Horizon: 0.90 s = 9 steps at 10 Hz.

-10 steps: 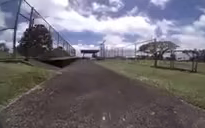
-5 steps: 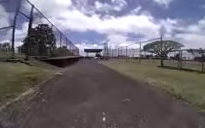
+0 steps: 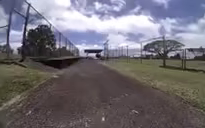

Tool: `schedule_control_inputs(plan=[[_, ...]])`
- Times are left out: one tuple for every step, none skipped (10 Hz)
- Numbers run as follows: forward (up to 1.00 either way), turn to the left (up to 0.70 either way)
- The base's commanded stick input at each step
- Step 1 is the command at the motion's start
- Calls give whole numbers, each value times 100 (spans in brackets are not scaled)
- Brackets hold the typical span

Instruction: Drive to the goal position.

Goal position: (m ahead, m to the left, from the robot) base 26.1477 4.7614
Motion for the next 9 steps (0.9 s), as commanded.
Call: schedule_control_inputs(plan=[[70,2],[70,2],[70,2],[70,2],[70,2],[70,1],[70,2],[70,15],[70,35]])
